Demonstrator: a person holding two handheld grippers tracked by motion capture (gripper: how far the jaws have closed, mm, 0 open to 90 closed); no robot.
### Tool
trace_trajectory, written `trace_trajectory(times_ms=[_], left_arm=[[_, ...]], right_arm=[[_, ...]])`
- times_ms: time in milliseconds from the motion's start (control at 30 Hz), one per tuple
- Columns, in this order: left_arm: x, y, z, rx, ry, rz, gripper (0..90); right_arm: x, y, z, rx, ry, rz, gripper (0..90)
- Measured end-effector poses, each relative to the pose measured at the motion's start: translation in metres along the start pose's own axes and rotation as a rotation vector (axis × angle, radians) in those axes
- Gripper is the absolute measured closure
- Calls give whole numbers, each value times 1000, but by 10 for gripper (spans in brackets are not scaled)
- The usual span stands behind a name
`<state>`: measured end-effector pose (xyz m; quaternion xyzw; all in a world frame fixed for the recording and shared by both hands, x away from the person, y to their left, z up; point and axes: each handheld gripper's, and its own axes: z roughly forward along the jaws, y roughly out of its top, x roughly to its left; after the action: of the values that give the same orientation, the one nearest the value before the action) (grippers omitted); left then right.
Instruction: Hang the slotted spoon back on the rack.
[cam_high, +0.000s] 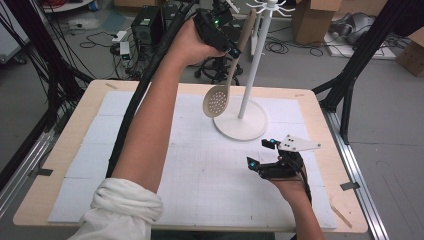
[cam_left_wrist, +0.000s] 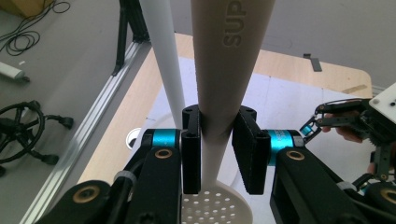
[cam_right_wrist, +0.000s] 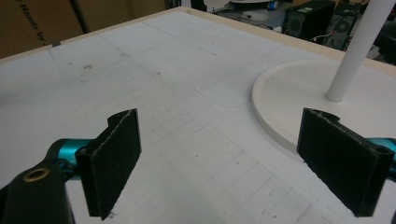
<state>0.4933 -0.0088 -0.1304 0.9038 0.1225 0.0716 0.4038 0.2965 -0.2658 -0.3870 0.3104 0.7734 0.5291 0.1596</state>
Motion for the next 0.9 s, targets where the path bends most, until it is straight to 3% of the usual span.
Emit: trace_trajectory(times_ms=[500,900], left_arm=[[9,7,12,20,30,-44,738],[9,18,23,51,40,-30,737]], right_arm=[[1,0,0,-1,5,2,125],[0,-1,-1,-3,4,1,125]])
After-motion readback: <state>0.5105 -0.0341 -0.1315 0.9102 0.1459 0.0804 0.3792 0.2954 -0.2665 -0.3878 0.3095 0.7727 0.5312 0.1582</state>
